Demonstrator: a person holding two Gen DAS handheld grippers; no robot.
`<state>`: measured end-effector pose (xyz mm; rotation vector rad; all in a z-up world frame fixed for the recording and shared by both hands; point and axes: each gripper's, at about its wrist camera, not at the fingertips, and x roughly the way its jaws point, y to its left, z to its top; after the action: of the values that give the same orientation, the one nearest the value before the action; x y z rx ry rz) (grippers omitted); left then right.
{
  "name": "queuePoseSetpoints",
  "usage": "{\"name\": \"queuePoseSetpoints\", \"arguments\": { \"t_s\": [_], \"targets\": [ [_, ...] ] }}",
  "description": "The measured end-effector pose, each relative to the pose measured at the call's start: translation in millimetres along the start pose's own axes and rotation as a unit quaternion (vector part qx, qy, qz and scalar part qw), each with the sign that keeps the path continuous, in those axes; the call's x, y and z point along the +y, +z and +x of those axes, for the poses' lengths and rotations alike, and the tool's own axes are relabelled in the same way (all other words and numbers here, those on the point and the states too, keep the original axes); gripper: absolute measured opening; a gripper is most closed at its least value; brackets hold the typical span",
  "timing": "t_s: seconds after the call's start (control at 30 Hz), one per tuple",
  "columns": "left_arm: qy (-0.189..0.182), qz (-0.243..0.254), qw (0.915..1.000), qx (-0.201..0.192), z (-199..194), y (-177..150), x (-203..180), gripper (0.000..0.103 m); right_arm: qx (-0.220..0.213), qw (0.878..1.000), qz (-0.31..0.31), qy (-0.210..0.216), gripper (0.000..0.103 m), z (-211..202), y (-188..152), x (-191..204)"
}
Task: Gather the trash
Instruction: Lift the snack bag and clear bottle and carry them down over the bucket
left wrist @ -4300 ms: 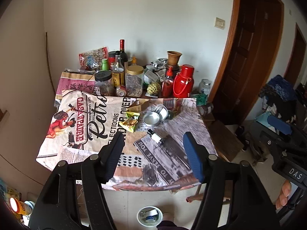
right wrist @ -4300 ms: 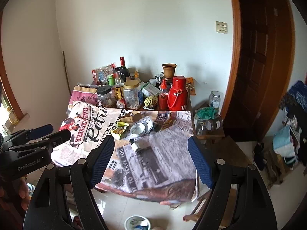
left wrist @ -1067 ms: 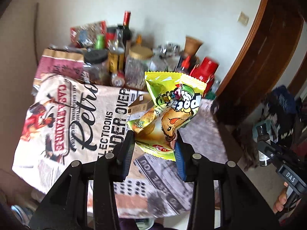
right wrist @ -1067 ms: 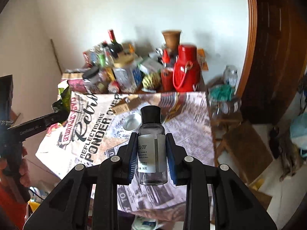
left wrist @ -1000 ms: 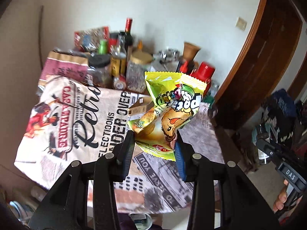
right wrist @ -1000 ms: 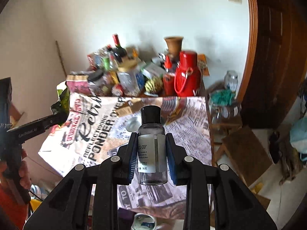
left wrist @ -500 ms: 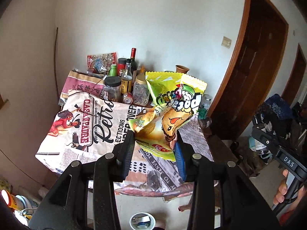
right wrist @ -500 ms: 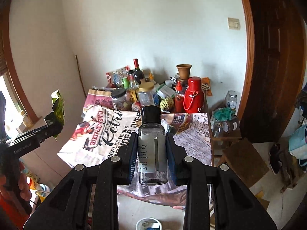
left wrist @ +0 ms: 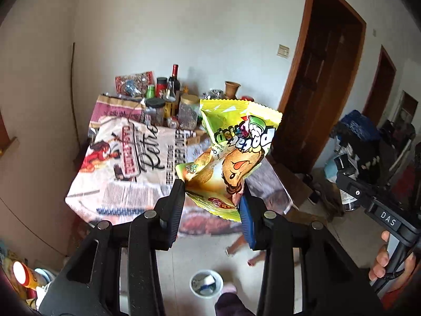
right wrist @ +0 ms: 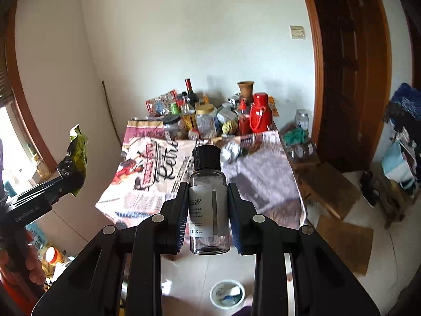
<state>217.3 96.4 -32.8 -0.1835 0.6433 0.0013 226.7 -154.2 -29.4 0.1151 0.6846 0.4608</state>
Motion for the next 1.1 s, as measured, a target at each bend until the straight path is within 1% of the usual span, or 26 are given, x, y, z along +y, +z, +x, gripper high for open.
{"name": "queuePoseSetpoints", "arguments": {
  "t_s": [0.1, 0.13, 0.27, 0.37, 0.5, 0.63, 0.7, 0.77, 0.93, 1.03, 1.07, 1.1],
  "targets": [
    [-0.006, 0.002, 0.9999, 0.016, -10.3, -19.2, 4.3, 0.039, 0.015, 1.0, 0.008, -0.008, 0.026, -8.7, -14.9, 6.7],
    [-0.007, 0.001, 0.9996, 0.028, -10.3, -26.2, 6.1, 0.039, 0.021, 1.0, 0.01, -0.008, 0.026, -11.2, -19.2, 8.7],
    [-0.006, 0.004, 0.9985, 0.054, -11.1, -46.8, 6.7, 0.039, 0.043, 0.999, 0.006, -0.013, 0.026, -18.0, -33.1, 13.8],
    [-0.005, 0.002, 0.9977, 0.068, -10.0, -61.7, 4.8, 0.039, 0.058, 0.998, 0.006, -0.012, 0.026, -15.8, -43.0, 12.1],
    [0.0, -0.01, 0.9957, 0.092, 1.8, -81.1, 1.9, 0.039, 0.082, 0.997, 0.005, -0.005, 0.026, -4.2, -59.5, 6.5],
    [0.009, -0.024, 0.9917, 0.126, 25.8, -102.1, -1.4, 0.039, 0.121, 0.993, 0.009, 0.01, 0.026, 23.1, -77.8, -8.7],
    [0.013, -0.028, 0.9889, 0.145, 43.9, -115.7, -3.1, 0.039, 0.136, 0.991, 0.004, 0.011, 0.026, 37.0, -87.5, -15.4],
    [0.019, -0.029, 0.9843, 0.173, 69.6, -135.0, -7.0, 0.039, 0.153, 0.988, -0.001, 0.011, 0.026, 53.9, -101.0, -23.9],
    [0.022, -0.04, 0.972, 0.231, 123.4, -183.8, -12.2, 0.039, 0.205, 0.978, -0.015, 0.022, 0.026, 104.8, -145.4, -41.3],
    [0.023, -0.046, 0.9618, 0.269, 159.4, -222.8, -12.6, 0.039, 0.242, 0.97, -0.015, 0.03, 0.026, 140.8, -177.7, -51.9],
    [0.026, -0.051, 0.9566, 0.286, 175.7, -240.6, -10.5, 0.039, 0.252, 0.967, -0.013, 0.033, 0.026, 149.9, -185.8, -55.2],
    [0.028, -0.055, 0.9536, 0.295, 184.1, -248.4, -9.7, 0.039, 0.262, 0.964, -0.011, 0.037, 0.026, 161.6, -196.9, -59.0]
  ]
}}
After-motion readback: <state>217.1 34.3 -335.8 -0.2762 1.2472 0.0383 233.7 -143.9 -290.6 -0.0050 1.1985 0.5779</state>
